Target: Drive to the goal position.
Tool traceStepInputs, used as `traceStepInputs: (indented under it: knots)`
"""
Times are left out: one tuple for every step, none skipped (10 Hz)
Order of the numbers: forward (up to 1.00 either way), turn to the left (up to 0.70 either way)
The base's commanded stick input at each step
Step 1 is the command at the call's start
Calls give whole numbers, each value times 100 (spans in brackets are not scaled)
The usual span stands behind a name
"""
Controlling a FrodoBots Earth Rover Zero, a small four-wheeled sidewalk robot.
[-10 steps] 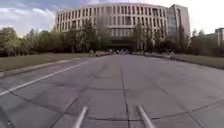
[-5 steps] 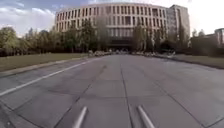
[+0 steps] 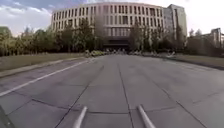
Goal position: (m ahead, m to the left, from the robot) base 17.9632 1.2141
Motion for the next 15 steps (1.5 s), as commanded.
traceStepInputs:
  knots:
    - [70,0]
    - [70,0]
    - [70,0]
    - [70,0]
    - [70,0]
    - [70,0]
    - [70,0]
    - [70,0]
    - [70,0]
    - [70,0]
    - [70,0]
    - [70,-10]
    - [70,-14]
    - [70,-14]
    - [70,-14]
